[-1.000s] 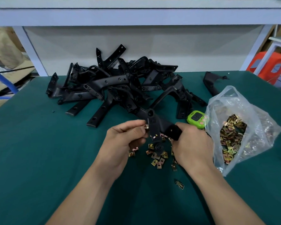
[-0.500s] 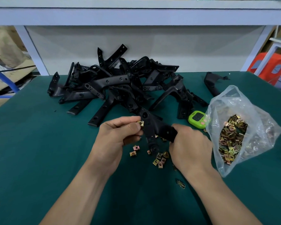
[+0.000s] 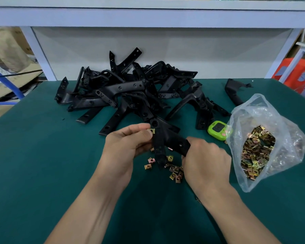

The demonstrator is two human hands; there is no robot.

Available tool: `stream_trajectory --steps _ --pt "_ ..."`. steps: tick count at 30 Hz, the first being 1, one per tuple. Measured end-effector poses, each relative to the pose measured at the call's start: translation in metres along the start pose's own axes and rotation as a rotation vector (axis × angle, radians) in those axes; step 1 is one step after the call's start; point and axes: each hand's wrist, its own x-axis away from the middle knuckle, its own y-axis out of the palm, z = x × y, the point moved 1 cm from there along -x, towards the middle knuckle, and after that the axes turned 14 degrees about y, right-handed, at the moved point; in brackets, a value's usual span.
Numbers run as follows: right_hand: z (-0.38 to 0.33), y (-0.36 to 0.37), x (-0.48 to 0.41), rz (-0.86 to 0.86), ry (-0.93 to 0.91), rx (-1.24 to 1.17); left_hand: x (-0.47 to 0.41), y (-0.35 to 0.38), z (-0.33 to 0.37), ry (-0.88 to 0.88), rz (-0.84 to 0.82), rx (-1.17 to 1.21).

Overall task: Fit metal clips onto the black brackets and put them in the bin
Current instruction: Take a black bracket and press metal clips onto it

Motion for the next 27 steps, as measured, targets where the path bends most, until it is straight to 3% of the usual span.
stream_trajectory --steps 3,8,12,20,27 --pt "0.001 0.0 -0.001 -0.004 0.018 0.01 0.001 0.003 0.001 0.062 0.032 -0.115" --pt "0.001 0.002 -0.003 -0.033 0.018 0.024 0.021 0.019 0.0 0.363 0.024 -0.699" --pt "0.002 0.002 -0.002 -0.032 0.012 0.056 0.032 0.025 -0.002 0.409 0.023 -0.974" --pt "-0.005 0.002 0.007 -0.064 -0.027 0.084 0.032 0.023 -0.001 0.566 0.024 -1.09" --pt "-0.007 -0.001 0.014 -0.018 -0.194 -0.301 0.029 0.02 0.0 0.717 0.109 -1.089"
